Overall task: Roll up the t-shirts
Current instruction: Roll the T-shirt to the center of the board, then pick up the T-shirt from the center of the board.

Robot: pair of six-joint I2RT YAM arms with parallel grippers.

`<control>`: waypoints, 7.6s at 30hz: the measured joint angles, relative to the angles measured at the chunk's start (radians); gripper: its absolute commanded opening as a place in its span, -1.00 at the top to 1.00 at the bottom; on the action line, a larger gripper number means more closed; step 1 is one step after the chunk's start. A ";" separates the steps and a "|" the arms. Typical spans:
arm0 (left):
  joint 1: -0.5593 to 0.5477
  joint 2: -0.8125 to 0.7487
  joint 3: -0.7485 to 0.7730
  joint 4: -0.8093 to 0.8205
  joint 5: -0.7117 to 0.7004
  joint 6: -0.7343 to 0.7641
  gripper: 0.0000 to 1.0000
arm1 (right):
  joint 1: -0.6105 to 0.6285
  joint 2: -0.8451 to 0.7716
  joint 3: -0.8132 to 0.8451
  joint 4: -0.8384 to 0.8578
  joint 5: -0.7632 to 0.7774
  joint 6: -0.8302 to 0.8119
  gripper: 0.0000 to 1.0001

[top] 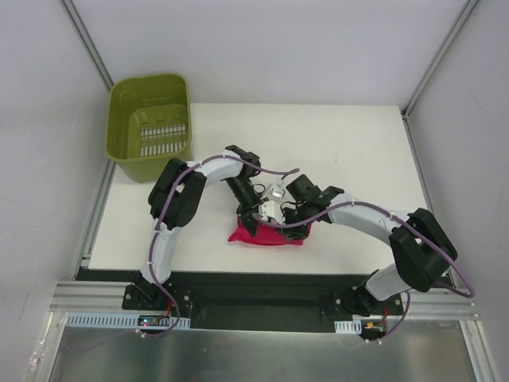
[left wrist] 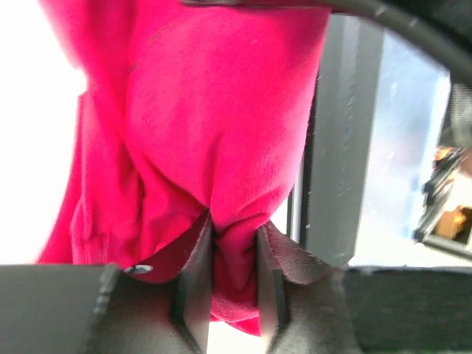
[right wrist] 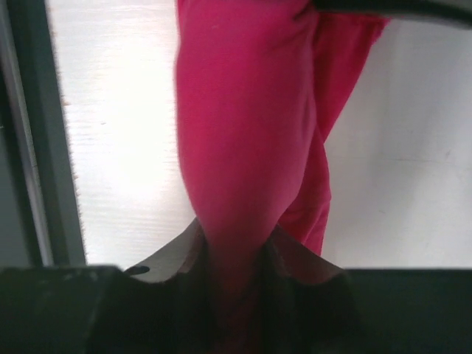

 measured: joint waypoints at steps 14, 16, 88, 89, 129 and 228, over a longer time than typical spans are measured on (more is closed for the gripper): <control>0.095 0.150 0.137 -0.108 0.207 -0.111 0.61 | -0.298 0.374 0.290 -0.486 -0.466 -0.188 0.70; 0.097 0.170 0.155 -0.116 0.218 -0.122 0.58 | -0.321 0.442 0.337 -0.571 -0.504 -0.232 0.72; -0.209 -0.125 -0.073 0.470 -0.256 0.056 0.18 | -0.923 0.326 0.614 -0.800 -0.552 -0.095 -0.91; -0.202 -0.108 -0.049 0.447 -0.239 0.042 0.17 | -0.931 0.211 0.553 -0.732 -0.504 -0.060 -0.91; -0.105 0.019 0.066 0.237 -0.021 -0.142 -0.04 | -0.335 -0.229 -0.148 -0.062 -0.240 -0.305 -0.91; -0.340 -0.655 -0.992 1.715 -0.578 -0.212 -0.82 | -0.209 0.093 0.023 -0.138 -0.114 -0.297 0.17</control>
